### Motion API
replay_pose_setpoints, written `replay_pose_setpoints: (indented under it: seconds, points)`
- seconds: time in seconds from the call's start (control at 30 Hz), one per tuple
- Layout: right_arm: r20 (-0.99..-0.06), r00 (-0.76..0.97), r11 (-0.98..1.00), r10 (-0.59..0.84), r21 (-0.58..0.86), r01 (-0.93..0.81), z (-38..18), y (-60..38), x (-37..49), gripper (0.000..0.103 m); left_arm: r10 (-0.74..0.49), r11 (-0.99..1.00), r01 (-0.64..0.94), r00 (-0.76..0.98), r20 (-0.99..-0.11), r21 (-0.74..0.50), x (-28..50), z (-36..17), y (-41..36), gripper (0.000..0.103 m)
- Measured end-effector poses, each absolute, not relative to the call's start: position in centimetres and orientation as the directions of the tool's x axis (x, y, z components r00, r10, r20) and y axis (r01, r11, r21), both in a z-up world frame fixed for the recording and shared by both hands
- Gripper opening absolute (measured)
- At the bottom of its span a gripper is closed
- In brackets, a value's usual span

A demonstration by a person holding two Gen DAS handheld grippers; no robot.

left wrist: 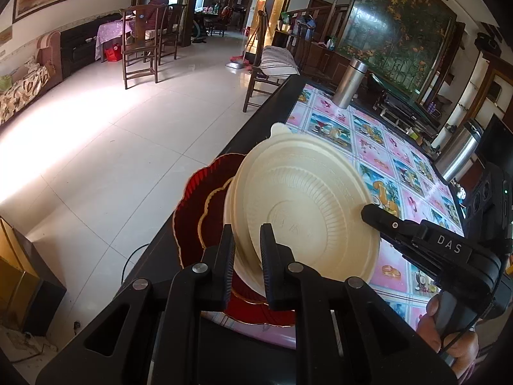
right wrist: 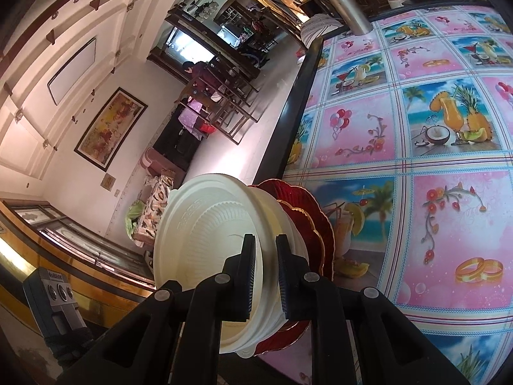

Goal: Organize plates and bowls

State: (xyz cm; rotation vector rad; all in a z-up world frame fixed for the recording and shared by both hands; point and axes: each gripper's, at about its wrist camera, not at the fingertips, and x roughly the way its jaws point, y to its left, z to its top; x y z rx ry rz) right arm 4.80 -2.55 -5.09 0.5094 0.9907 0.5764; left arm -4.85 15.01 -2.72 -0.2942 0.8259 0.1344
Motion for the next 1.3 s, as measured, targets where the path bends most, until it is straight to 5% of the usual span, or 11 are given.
replay_pose_setpoints:
  seconds: [0.27, 0.7, 0.87, 1.03, 1.3]
  points:
    - [-0.610, 0.494, 0.774, 0.620, 0.581, -0.254, -3.4, -3.0, 3.9, 0.028, 0.096, 0.937, -0.305, 0.692, -0.715, -0.169, -5.8, -1.9, 17.0, 0.018]
    - [-0.612, 0.507, 0.774, 0.607, 0.600, -0.202, -4.5, -6.8, 3.6, 0.030, 0.119, 0.952, -0.281, 0.701, -0.704, -0.118, -6.1, -1.7, 14.6, 0.018]
    - [-0.599, 0.530, 0.774, 0.600, 0.603, -0.195, -4.5, -8.8, 3.0, 0.030, 0.153, 0.955, -0.284, 0.723, -0.674, -0.087, -6.6, -1.0, 13.3, 0.050]
    - [-0.589, 0.536, 0.767, 0.605, 0.611, -0.196, -4.5, -9.9, 2.3, 0.030, 0.170, 0.960, -0.275, 0.732, -0.660, -0.057, -6.7, -0.4, 12.0, 0.050]
    - [-0.569, 0.533, 0.753, 0.626, 0.619, -0.223, -4.5, -10.9, 1.0, 0.031, 0.214, 0.958, -0.287, 0.746, -0.630, -0.014, -7.0, 0.2, 10.1, 0.067]
